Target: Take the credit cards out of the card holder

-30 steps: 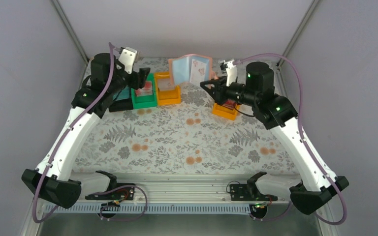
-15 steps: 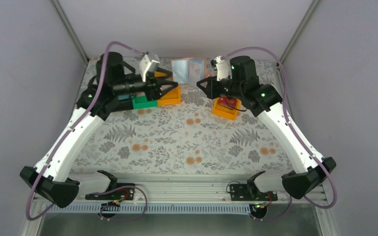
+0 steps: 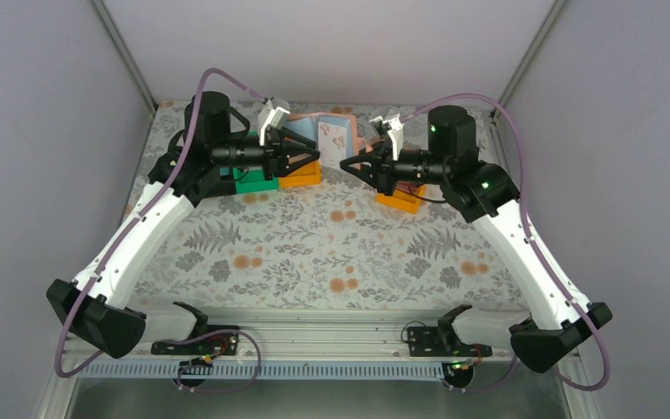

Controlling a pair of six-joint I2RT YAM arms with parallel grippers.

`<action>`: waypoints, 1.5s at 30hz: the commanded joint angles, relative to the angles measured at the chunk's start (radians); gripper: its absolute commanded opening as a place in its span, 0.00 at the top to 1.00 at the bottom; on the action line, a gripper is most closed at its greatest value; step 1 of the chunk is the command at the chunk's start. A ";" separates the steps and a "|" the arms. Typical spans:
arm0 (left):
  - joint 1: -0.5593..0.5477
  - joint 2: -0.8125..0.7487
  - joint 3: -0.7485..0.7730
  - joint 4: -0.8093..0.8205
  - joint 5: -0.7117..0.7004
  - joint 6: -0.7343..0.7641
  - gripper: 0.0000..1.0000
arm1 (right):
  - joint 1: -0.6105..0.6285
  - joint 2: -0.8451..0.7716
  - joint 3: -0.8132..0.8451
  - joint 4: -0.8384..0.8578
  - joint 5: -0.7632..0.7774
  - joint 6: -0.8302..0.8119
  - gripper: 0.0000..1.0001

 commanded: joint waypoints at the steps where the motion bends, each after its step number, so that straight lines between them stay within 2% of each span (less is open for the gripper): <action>1: -0.011 -0.002 0.019 0.055 0.092 0.009 0.72 | 0.014 0.000 -0.006 0.037 -0.161 -0.064 0.96; 4: -0.017 0.002 0.043 0.054 0.126 0.017 0.80 | 0.015 0.006 -0.009 0.067 -0.164 -0.062 0.96; 11: -0.026 0.018 0.081 0.090 0.197 -0.010 0.82 | 0.014 0.047 -0.011 0.074 -0.061 -0.033 0.96; 14: -0.026 0.016 0.079 0.085 0.197 -0.009 0.97 | 0.015 0.056 -0.012 0.088 -0.072 -0.029 0.96; 18: -0.022 0.004 0.072 0.063 0.215 0.009 0.98 | 0.014 0.041 -0.027 0.090 -0.098 -0.046 0.96; 24: -0.016 -0.017 0.044 0.044 0.241 0.030 0.98 | 0.009 0.013 -0.043 0.123 -0.153 -0.036 0.76; 30: -0.006 -0.028 0.032 0.004 0.253 0.078 0.98 | -0.008 -0.006 -0.040 0.139 -0.156 -0.034 0.69; 36: 0.019 -0.041 0.019 -0.033 0.249 0.126 0.98 | -0.035 -0.029 -0.038 0.102 -0.199 -0.062 0.47; 38: 0.022 -0.044 0.015 -0.032 0.247 0.126 0.98 | -0.041 -0.033 -0.033 0.086 -0.219 -0.070 0.42; 40: 0.023 -0.043 0.012 -0.032 0.247 0.127 0.97 | -0.049 -0.037 -0.035 0.087 -0.230 -0.071 0.44; 41: 0.023 -0.045 0.010 -0.032 0.248 0.126 0.98 | -0.052 -0.039 -0.038 0.091 -0.232 -0.068 0.49; 45: 0.023 -0.046 0.009 -0.035 0.252 0.133 0.98 | -0.062 -0.028 -0.046 0.109 -0.233 -0.050 0.79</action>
